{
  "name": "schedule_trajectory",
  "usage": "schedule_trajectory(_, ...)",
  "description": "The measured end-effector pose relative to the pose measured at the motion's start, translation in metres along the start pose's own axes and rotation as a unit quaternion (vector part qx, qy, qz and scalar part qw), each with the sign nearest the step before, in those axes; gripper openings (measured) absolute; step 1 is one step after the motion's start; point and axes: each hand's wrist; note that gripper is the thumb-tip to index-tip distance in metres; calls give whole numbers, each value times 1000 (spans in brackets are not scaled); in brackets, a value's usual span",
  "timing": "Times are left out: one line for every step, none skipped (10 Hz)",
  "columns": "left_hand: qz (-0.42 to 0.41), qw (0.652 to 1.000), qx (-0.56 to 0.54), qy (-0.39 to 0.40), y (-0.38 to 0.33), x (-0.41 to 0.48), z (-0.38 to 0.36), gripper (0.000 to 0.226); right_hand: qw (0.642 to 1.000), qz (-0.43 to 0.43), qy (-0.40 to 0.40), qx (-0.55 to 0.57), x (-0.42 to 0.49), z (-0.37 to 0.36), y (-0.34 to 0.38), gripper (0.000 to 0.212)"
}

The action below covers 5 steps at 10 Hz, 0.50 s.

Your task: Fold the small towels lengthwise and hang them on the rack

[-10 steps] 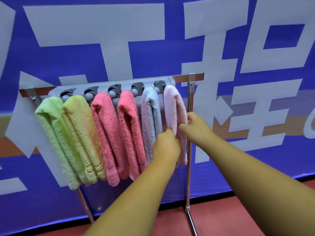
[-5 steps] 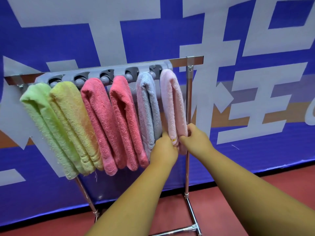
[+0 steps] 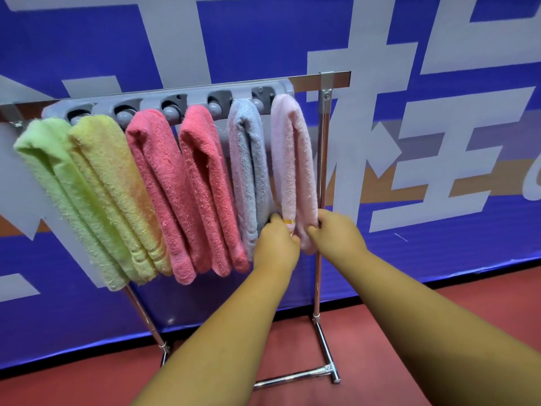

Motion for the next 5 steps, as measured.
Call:
schedule_trajectory(-6, 999, -35, 28, -2, -5, -1, 34, 999, 29, 31, 19, -5, -4, 2, 17)
schedule_trajectory(0, 998, -46, 48, -3, -9, 4, 39, 999, 28, 36, 7, -8, -2, 1, 19)
schedule_trajectory(2, 997, -31, 66, -5, -16, 18, 38, 999, 1, 47, -3, -13, 10, 3, 29)
schedule_trajectory(9, 997, -24, 77, -9, -25, 40, 31, 998, -31, 52, -5, -22, 24, 10, 48)
schedule_trajectory(-6, 993, -59, 99, -22, -43, 72, 25, 998, -37, 56, -19, -31, 38, 22, 44)
Point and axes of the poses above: each hand's wrist, its own x-axis towards the middle knuckle, its own z-axis out of the back of the hand, y = z × x
